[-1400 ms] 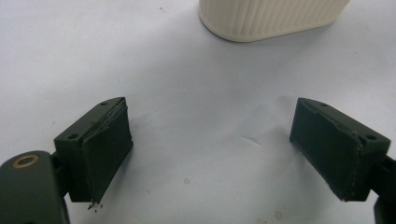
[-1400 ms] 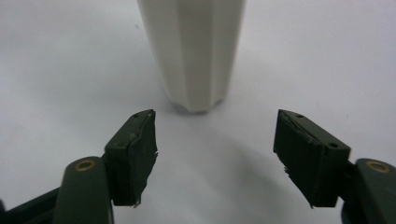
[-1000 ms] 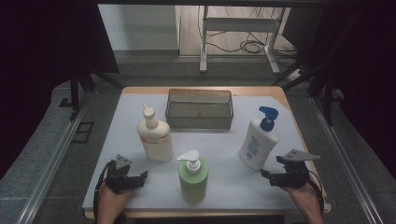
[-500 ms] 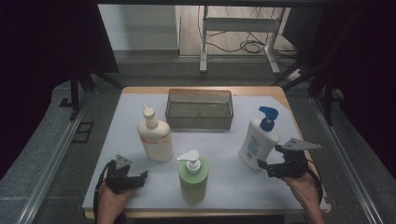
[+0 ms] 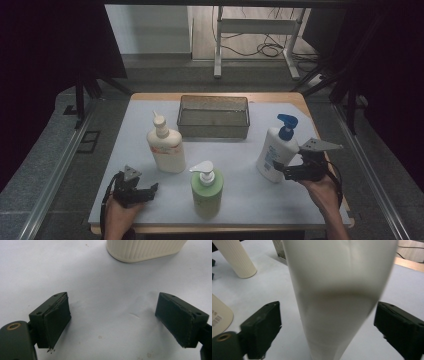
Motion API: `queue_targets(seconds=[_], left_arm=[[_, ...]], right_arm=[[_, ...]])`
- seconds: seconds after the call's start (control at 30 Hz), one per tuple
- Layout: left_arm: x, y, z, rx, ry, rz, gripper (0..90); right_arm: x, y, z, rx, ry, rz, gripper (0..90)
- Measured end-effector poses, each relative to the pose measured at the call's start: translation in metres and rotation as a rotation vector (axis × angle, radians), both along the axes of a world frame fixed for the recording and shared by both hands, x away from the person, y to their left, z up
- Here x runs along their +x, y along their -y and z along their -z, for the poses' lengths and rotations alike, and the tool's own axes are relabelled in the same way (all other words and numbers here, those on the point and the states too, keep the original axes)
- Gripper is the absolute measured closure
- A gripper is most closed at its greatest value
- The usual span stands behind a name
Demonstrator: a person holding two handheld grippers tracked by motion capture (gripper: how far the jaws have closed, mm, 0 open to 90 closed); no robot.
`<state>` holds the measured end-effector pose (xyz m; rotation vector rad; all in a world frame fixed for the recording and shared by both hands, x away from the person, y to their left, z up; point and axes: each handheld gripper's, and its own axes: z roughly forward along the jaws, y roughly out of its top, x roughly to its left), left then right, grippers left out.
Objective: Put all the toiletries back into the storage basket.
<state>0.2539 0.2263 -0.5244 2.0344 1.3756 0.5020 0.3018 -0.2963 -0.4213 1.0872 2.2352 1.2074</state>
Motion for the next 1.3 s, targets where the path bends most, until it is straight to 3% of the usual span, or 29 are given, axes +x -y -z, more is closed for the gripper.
queue_targets(seconds=[0.33, 0.47, 0.73, 1.07, 1.3], left_arm=[[0.0, 0.0, 0.0, -0.002, 0.001, -0.002, 12.0], [0.0, 0.0, 0.0, -0.002, 0.001, -0.002, 12.0], [0.0, 0.0, 0.0, 0.0, 0.001, -0.001, 12.0], [0.0, 0.0, 0.0, -0.001, 0.003, -0.002, 12.0], [0.0, 0.0, 0.0, 0.003, 0.003, 0.003, 12.0]], right_arm=[[0.011, -0.013, -0.003, -0.007, -0.006, 0.024, 13.6], [0.016, -0.018, -0.002, -0.035, 0.007, 0.031, 16.4], [0.018, -0.021, -0.004, -0.03, 0.021, 0.031, 35.7], [0.016, -0.021, -0.006, -0.04, 0.013, 0.033, 36.8], [0.016, -0.02, -0.015, 0.0, 0.014, 0.021, 36.9]])
